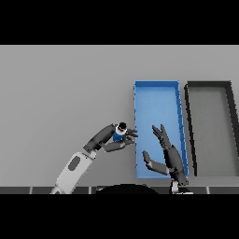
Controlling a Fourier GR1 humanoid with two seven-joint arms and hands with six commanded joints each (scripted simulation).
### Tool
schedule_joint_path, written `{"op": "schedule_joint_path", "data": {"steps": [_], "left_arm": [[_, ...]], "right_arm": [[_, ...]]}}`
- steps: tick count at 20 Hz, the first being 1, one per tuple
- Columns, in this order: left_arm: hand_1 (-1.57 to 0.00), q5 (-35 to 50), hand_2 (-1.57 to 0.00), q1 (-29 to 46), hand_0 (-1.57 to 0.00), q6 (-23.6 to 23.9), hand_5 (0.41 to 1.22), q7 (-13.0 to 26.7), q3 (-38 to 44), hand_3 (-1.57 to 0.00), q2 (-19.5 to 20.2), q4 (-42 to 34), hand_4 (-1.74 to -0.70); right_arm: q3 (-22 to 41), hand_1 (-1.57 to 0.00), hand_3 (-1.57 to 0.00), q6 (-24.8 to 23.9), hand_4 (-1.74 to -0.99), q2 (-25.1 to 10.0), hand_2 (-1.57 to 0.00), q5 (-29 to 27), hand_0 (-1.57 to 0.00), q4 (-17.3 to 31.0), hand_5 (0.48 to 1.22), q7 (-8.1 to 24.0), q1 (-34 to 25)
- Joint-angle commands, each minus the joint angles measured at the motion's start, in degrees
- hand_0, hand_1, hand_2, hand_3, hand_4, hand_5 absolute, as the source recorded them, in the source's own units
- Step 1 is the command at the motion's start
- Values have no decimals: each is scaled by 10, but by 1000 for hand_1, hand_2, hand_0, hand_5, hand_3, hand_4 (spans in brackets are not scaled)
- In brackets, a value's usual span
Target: Pick up the blue pipe and place it into the blue bin.
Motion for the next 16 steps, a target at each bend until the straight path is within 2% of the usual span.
{"op": "schedule_joint_path", "data": {"steps": [1,4,6,10,12,13,16], "left_arm": [[-1571,-6,-1571,3,-1571,1,1221,2,-3,-1571,1,-7,-1467],[-1571,-17,-1571,9,-1571,-3,1221,0,-4,-1571,-5,-4,-1467],[-1571,-22,-1571,-1,-1571,-7,1221,-1,5,-1571,-7,7,-1467],[-1571,-21,-1571,-5,-1571,-21,1221,-17,15,-1571,-14,18,-1466],[-1571,-12,-1571,-5,-1571,-33,1221,-20,23,-1571,-9,13,-1464],[-1571,-8,-1571,-8,-1571,-39,1221,-11,25,-1571,-11,15,-1465],[-1571,-6,-1571,-1,-1571,-50,1221,-2,27,-1571,-16,20,-1470]], "right_arm": [[7,-7,0,8,-1261,-6,-99,9,1,-10,560,28,-31],[17,-3,1,36,-1291,-24,-66,15,1,-13,558,101,-111],[33,-2,1,46,-1298,-20,-44,23,1,-5,559,124,-169],[43,0,1,69,-1282,4,-45,0,1,25,555,194,-255],[41,0,1,83,-1253,-1,-48,-5,1,41,554,198,-287],[43,-2,1,87,-1242,2,-52,-7,1,45,551,216,-308],[35,-20,1,93,-1209,8,-71,-15,-11,59,534,231,-374]]}}
